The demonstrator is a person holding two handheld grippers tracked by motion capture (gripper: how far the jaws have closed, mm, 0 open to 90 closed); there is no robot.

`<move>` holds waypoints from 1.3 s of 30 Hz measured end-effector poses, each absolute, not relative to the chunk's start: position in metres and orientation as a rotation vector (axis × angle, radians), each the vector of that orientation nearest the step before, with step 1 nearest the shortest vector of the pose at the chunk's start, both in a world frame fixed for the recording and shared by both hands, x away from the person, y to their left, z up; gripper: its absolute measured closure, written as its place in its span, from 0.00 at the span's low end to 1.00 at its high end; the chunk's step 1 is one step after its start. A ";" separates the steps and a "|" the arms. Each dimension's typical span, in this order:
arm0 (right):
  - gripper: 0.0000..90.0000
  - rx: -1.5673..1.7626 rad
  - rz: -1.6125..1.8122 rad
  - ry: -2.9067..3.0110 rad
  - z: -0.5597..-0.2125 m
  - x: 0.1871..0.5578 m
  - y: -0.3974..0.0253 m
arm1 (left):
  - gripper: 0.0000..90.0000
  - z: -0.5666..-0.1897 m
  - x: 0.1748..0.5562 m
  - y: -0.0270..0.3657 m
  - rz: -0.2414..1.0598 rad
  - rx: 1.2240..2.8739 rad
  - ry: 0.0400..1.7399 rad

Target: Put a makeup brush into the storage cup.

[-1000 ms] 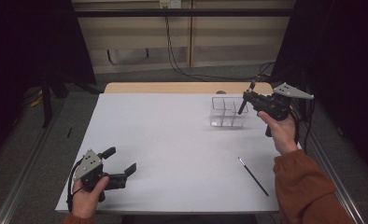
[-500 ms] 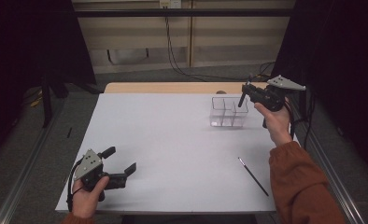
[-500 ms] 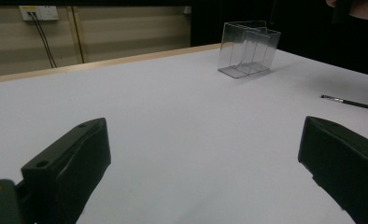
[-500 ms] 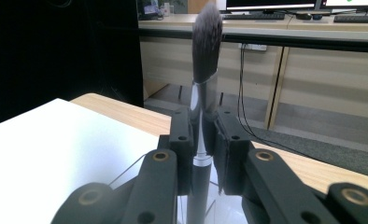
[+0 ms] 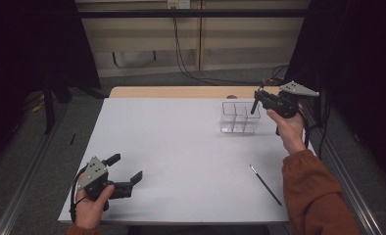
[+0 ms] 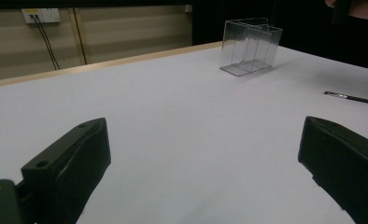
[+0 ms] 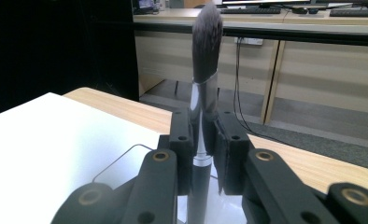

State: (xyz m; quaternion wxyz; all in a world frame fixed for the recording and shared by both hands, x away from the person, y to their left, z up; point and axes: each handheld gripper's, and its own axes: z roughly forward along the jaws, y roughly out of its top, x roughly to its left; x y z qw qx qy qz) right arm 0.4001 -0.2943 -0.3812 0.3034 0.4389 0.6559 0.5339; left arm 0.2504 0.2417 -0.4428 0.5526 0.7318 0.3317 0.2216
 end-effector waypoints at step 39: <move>0.87 1.239 1.372 1.801 -0.424 0.407 -0.294 | 0.03 -0.443 0.254 0.244 0.542 1.736 0.796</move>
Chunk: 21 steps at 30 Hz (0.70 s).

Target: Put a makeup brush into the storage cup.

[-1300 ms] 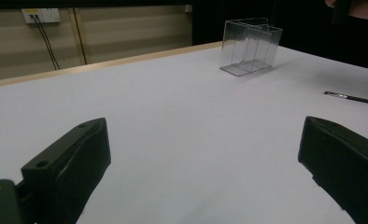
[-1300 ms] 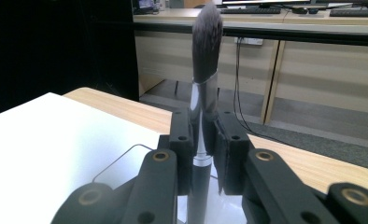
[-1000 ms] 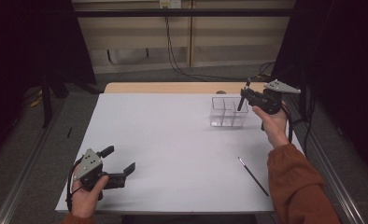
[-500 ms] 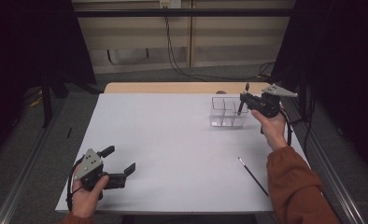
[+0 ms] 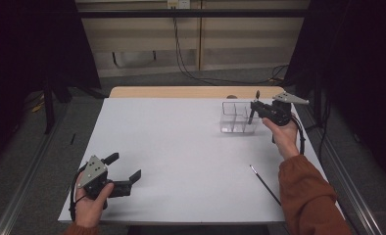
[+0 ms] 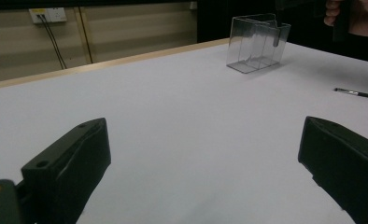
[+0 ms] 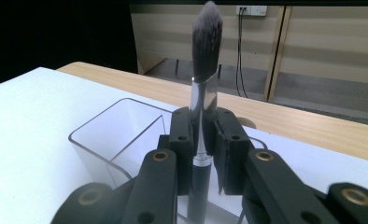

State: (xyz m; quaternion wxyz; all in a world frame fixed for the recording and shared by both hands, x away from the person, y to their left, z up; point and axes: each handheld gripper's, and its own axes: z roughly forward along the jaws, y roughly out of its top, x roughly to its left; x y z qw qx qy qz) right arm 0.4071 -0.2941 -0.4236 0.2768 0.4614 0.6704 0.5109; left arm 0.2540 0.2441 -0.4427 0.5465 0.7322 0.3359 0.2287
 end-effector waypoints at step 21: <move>0.60 1.276 1.364 1.782 -0.432 0.408 -0.297 | 0.03 -0.443 0.254 0.245 0.561 1.739 0.799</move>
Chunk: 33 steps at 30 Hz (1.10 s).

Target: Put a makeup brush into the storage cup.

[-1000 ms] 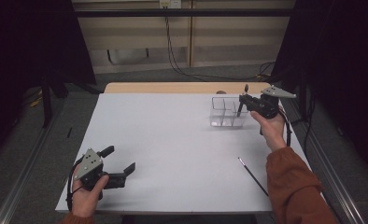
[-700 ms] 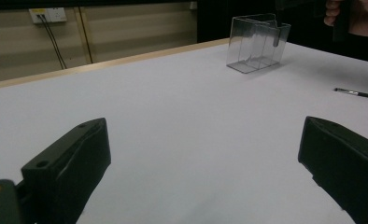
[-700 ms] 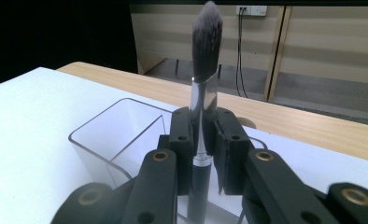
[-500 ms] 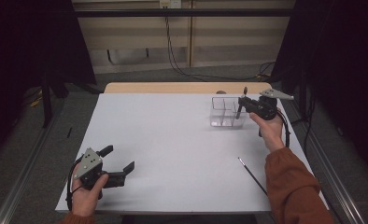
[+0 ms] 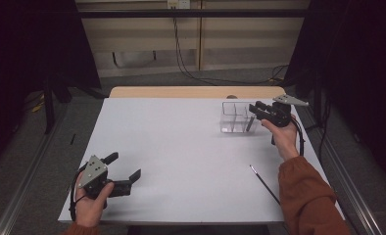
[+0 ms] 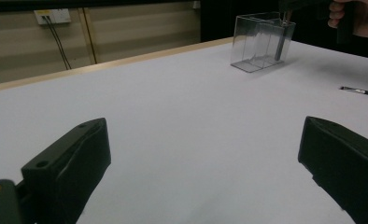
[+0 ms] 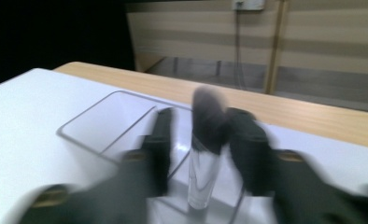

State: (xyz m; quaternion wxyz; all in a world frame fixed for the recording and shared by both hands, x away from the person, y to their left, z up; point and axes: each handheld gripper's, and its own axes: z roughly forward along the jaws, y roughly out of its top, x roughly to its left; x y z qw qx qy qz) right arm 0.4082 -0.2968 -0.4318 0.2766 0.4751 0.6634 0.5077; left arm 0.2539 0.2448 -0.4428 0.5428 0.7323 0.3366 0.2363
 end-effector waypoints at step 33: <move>0.00 1.319 1.370 1.757 -0.429 0.385 -0.301 | 0.03 -0.443 0.253 0.245 0.556 1.740 0.794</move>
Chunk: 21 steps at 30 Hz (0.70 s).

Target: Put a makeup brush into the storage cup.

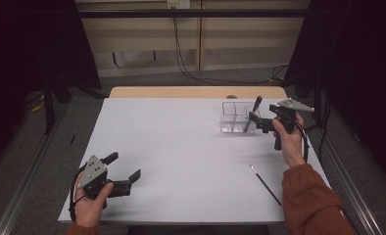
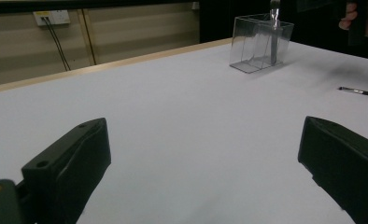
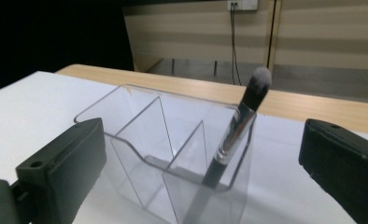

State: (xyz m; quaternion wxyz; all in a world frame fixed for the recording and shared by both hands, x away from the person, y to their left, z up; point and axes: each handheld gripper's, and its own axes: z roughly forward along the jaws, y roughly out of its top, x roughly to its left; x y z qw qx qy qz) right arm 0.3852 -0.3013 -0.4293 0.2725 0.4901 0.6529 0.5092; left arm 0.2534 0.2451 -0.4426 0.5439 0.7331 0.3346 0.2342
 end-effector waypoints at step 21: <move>0.00 1.266 1.413 1.749 -0.426 0.338 -0.302 | 0.03 -0.442 0.254 0.247 0.551 1.736 0.795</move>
